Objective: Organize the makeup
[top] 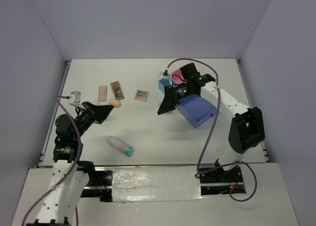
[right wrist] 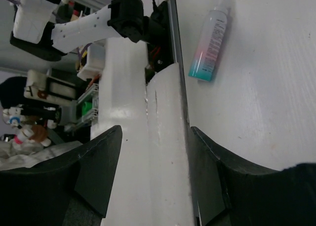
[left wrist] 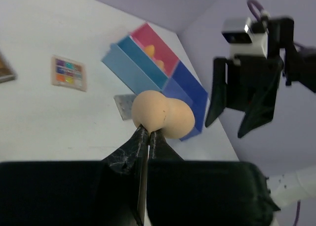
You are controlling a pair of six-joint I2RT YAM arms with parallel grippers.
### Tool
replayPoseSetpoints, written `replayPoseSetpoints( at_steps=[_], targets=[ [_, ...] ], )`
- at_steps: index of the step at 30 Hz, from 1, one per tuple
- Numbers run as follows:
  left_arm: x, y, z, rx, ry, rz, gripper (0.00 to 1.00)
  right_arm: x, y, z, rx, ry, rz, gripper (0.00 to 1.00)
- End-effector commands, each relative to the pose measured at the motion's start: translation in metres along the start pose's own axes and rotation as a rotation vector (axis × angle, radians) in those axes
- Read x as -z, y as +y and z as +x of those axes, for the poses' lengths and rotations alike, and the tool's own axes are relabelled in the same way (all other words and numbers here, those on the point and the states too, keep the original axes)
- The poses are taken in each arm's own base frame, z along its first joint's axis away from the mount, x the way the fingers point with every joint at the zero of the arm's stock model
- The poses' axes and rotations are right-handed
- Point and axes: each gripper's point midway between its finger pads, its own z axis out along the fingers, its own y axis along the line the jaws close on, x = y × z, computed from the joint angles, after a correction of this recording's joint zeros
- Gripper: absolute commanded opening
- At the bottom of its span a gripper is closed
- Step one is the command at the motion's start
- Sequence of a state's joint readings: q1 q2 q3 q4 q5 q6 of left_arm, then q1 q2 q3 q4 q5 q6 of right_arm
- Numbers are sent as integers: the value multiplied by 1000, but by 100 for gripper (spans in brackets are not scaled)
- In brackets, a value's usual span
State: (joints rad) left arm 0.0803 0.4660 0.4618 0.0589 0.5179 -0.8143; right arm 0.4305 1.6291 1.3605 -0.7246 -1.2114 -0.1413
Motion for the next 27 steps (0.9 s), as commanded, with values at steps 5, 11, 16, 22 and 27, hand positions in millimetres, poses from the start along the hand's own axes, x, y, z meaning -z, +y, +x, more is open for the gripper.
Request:
replayPoseSetpoints(
  at_steps=[5, 11, 16, 22, 27],
  targets=[
    [-53, -66, 40, -187, 96, 160, 0, -14, 8, -18, -170, 23, -79, 66],
    [-79, -71, 67, -290, 160, 138, 0, -17, 0, -17, -258, 9, -49, 71],
    [-89, -74, 78, -289, 192, 166, 0, -19, -11, -16, -258, 11, 2, 73],
    [-96, -77, 85, -279, 206, 190, 0, -31, -24, -12, -269, 46, 32, 73],
    [-98, -79, 88, -270, 214, 199, 0, -40, -31, -16, -252, 62, 38, 71]
  ],
)
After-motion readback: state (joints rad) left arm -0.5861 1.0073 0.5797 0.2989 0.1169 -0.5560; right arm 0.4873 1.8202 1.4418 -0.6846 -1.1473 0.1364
